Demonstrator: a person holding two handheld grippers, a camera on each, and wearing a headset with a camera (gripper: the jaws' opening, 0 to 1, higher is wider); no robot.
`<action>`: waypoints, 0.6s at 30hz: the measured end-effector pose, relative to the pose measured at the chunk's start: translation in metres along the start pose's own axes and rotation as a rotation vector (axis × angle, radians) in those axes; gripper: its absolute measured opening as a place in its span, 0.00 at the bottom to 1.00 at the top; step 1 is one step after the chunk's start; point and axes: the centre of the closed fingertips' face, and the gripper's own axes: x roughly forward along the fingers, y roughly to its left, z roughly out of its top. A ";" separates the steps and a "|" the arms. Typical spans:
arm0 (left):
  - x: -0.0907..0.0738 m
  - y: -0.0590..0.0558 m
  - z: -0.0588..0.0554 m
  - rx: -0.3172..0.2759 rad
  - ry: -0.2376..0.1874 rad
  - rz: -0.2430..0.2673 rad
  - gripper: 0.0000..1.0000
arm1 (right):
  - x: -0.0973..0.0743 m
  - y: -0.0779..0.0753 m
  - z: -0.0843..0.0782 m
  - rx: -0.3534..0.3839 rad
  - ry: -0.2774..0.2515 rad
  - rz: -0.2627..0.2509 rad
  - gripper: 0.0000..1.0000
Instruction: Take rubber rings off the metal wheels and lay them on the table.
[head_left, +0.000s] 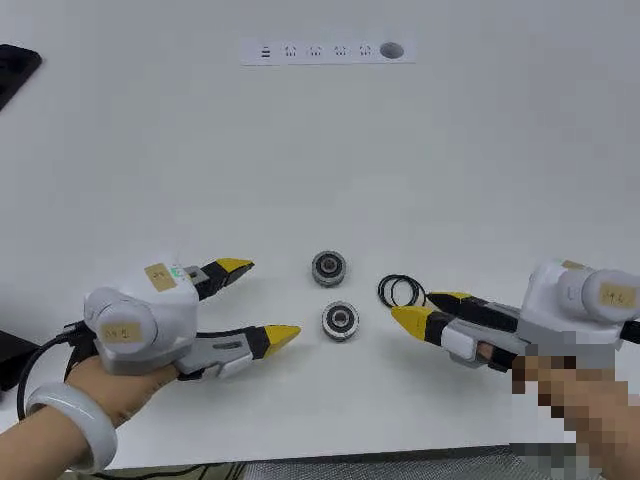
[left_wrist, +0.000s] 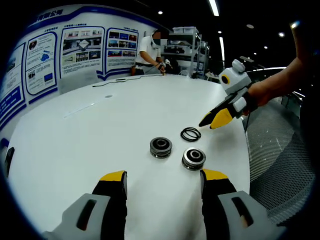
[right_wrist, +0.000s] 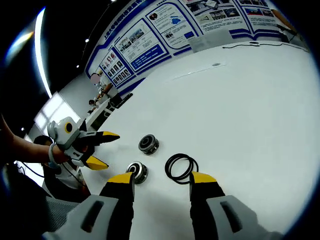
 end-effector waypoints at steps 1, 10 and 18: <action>-0.001 -0.001 0.000 -0.004 -0.004 -0.001 0.61 | 0.000 0.001 -0.001 -0.022 0.007 -0.001 0.47; -0.014 -0.010 0.000 -0.008 -0.015 0.003 0.65 | -0.006 0.009 -0.015 -0.209 0.080 -0.021 0.59; -0.025 -0.017 0.000 -0.003 -0.022 0.014 0.67 | -0.017 0.012 -0.019 -0.285 0.087 -0.047 0.68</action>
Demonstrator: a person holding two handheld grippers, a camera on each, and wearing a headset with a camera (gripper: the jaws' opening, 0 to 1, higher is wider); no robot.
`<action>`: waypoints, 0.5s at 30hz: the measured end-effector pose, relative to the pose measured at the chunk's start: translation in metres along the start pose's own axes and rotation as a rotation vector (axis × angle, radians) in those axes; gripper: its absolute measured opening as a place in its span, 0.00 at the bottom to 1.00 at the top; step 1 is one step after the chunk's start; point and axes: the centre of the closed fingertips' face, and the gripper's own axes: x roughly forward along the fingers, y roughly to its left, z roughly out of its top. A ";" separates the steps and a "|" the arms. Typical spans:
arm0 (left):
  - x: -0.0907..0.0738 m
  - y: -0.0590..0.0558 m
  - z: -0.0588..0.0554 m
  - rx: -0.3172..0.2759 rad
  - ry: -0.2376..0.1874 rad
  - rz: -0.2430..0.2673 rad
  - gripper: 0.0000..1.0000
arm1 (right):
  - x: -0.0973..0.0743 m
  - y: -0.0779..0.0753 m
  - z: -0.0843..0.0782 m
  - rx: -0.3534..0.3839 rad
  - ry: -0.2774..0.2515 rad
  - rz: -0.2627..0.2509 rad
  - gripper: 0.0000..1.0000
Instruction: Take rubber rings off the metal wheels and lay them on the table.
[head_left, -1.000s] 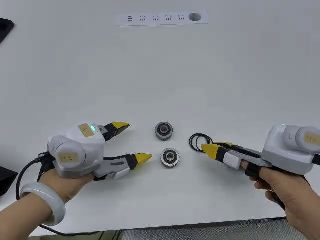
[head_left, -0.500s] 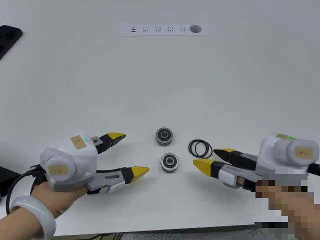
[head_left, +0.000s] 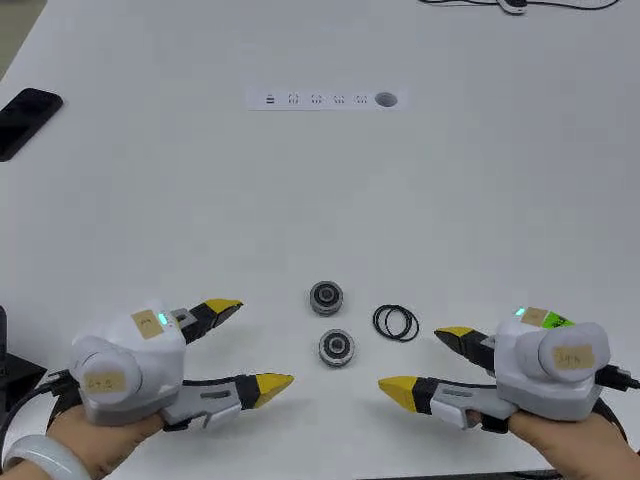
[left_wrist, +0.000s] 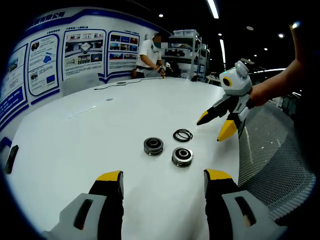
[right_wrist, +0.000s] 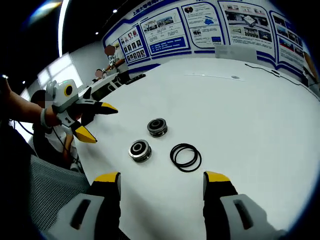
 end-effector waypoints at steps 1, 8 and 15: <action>-0.001 -0.001 0.000 0.000 -0.001 0.001 0.67 | -0.001 0.000 0.000 -0.004 -0.002 -0.002 0.69; -0.013 -0.008 -0.002 -0.006 -0.009 0.011 0.70 | -0.008 -0.002 0.001 -0.050 -0.024 -0.023 0.75; -0.020 -0.015 -0.007 -0.053 -0.027 0.012 0.76 | -0.011 -0.001 -0.005 -0.059 -0.057 -0.025 0.82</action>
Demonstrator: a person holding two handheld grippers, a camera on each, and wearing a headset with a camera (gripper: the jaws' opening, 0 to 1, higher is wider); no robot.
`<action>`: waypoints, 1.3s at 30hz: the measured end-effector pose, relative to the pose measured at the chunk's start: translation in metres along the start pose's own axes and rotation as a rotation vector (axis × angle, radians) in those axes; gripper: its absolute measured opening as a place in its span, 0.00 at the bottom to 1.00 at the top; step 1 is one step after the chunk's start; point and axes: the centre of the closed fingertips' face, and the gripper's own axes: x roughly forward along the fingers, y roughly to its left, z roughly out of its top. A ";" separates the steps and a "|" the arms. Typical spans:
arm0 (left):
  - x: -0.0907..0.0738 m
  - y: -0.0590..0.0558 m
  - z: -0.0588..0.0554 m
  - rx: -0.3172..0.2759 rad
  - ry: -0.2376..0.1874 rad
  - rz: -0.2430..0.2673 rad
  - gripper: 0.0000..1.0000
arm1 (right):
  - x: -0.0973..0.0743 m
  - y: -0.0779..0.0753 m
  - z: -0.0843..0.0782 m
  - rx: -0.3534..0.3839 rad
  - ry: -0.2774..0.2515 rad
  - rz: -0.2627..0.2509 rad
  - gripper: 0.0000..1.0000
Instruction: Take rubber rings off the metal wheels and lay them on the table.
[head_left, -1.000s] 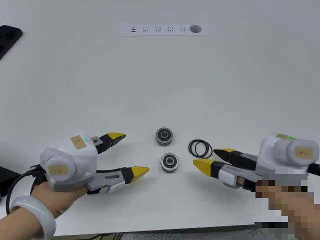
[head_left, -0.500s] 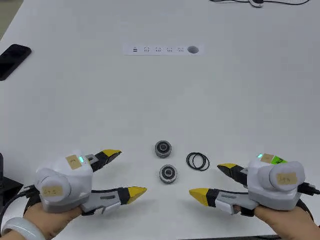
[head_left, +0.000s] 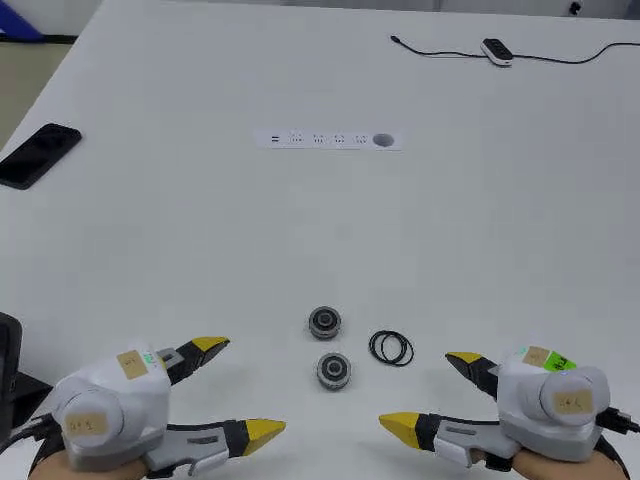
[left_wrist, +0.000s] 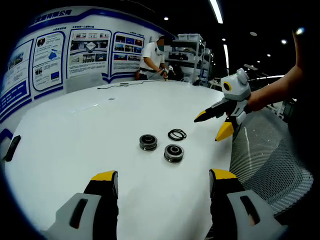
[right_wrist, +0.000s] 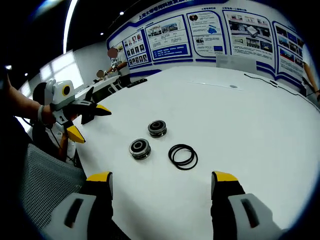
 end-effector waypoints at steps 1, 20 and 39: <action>0.000 0.000 -0.001 -0.004 -0.001 0.002 0.77 | 0.000 0.000 0.000 -0.011 -0.007 -0.001 0.83; -0.004 -0.008 -0.001 -0.032 -0.022 0.026 0.87 | -0.006 0.008 -0.006 -0.021 -0.047 0.000 0.97; -0.009 -0.009 -0.003 -0.044 -0.018 0.043 0.90 | -0.003 0.012 -0.005 -0.030 -0.049 0.008 0.97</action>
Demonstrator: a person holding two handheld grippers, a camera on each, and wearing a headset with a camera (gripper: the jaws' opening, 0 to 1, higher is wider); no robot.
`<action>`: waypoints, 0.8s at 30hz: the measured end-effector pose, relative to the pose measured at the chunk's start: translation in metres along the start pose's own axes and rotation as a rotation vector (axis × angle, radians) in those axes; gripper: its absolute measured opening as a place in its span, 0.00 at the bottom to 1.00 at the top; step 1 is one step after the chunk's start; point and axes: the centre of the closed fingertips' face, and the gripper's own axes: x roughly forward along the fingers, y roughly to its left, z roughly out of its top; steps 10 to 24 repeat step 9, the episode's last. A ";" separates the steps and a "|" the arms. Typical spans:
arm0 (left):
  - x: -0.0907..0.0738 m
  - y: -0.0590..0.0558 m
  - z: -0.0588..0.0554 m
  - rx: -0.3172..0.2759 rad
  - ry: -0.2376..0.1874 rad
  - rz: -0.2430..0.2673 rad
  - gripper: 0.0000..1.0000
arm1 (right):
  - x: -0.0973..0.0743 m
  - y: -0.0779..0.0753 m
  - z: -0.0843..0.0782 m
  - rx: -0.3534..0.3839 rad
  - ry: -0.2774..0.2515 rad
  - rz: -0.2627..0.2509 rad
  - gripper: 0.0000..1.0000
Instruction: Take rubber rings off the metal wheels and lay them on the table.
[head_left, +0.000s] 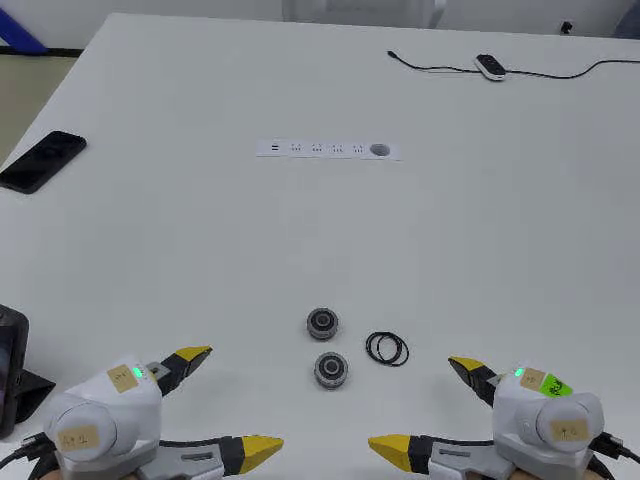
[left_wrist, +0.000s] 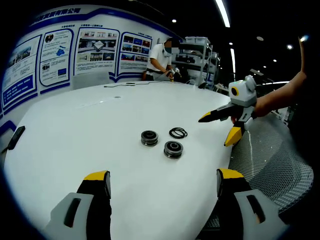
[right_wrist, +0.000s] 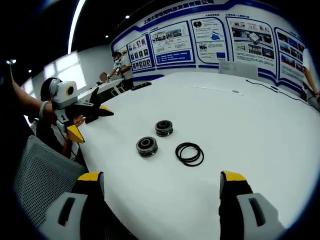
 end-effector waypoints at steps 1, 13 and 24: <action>0.000 0.001 0.000 -0.003 0.000 0.000 0.90 | 0.000 0.000 -0.001 0.000 0.006 -0.002 0.97; 0.000 0.006 -0.004 -0.003 0.008 0.001 0.90 | 0.001 -0.003 -0.001 0.008 0.015 -0.007 0.97; 0.000 0.006 -0.004 -0.003 0.008 0.001 0.90 | 0.001 -0.003 -0.001 0.008 0.015 -0.007 0.97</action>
